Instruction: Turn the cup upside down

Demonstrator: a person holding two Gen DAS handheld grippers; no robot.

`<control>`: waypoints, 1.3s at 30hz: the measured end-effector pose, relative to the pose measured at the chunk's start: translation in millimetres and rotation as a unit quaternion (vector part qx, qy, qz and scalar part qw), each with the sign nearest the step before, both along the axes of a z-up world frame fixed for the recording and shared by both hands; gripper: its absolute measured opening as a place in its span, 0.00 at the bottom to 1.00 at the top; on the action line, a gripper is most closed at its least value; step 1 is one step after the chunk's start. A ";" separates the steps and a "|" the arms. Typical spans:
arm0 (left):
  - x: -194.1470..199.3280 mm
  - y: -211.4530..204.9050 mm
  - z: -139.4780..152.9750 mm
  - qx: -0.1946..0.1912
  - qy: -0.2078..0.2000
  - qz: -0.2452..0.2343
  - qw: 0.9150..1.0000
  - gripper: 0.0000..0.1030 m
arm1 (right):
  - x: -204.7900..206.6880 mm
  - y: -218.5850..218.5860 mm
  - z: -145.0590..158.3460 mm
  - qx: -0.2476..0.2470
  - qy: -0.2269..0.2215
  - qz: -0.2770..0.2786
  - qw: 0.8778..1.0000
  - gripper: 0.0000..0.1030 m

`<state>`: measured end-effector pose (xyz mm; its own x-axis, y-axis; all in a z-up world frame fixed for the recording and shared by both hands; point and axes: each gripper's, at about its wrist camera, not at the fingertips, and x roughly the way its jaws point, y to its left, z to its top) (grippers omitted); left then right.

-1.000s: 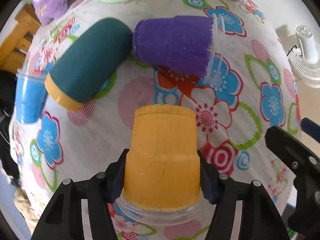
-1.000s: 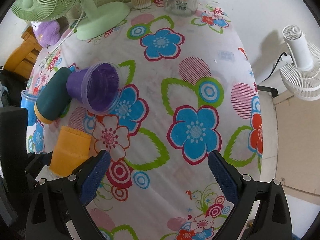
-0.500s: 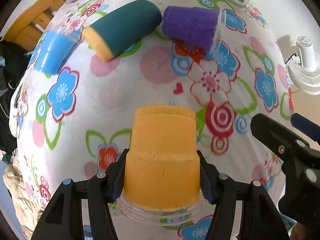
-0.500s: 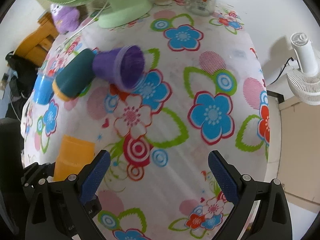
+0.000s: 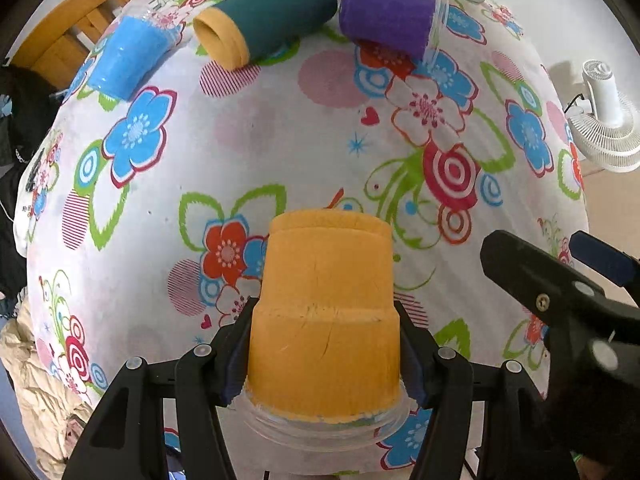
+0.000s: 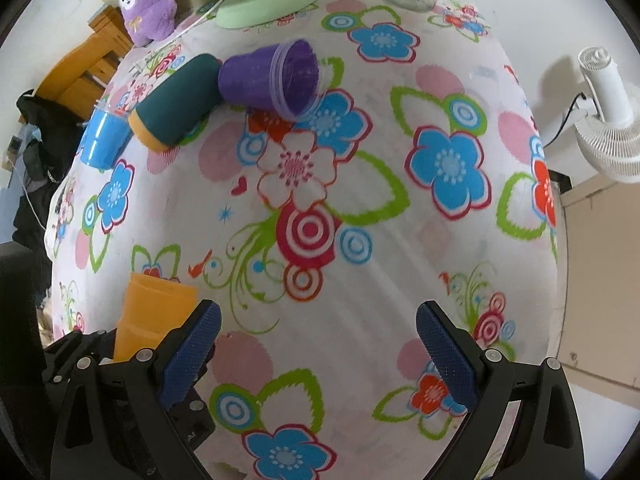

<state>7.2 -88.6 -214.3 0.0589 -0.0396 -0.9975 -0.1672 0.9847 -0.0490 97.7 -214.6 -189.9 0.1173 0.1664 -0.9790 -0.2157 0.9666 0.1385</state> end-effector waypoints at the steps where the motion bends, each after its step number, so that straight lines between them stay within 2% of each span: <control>1: -2.1 0.5 -1.6 -0.003 0.000 0.001 1.000 0.62 | -1.7 0.7 -0.9 -0.001 0.000 0.000 1.000 0.97; 6: -5.9 4.7 -19.5 -0.008 -0.004 0.000 1.000 0.62 | -4.9 1.2 -4.6 -0.005 0.000 -0.004 1.000 0.97; 14: 1.3 16.8 -27.9 -0.015 -0.001 0.005 1.000 0.65 | 2.5 0.6 -11.6 -0.010 0.004 -0.004 1.000 0.97; 19: 6.2 26.6 -6.3 -0.030 -0.008 0.003 1.000 0.80 | 4.7 3.8 -0.7 0.007 0.006 -0.007 1.000 0.97; 25: 2.1 44.9 29.7 -0.048 -0.027 -0.017 0.998 0.83 | 2.9 15.1 17.4 0.021 0.007 -0.020 1.000 0.97; 30: 18.6 56.6 61.4 -0.053 -0.035 -0.043 0.997 0.83 | -6.8 30.2 31.5 0.014 -0.002 -0.045 0.999 0.97; 35: 40.0 69.8 57.6 -0.028 -0.045 -0.069 0.996 0.83 | -13.2 50.2 36.8 0.011 -0.003 -0.058 0.998 0.97; 39: 42.1 88.7 45.7 -0.017 -0.031 -0.092 0.995 0.83 | -16.5 70.1 30.6 0.004 0.009 -0.066 0.998 0.97</control>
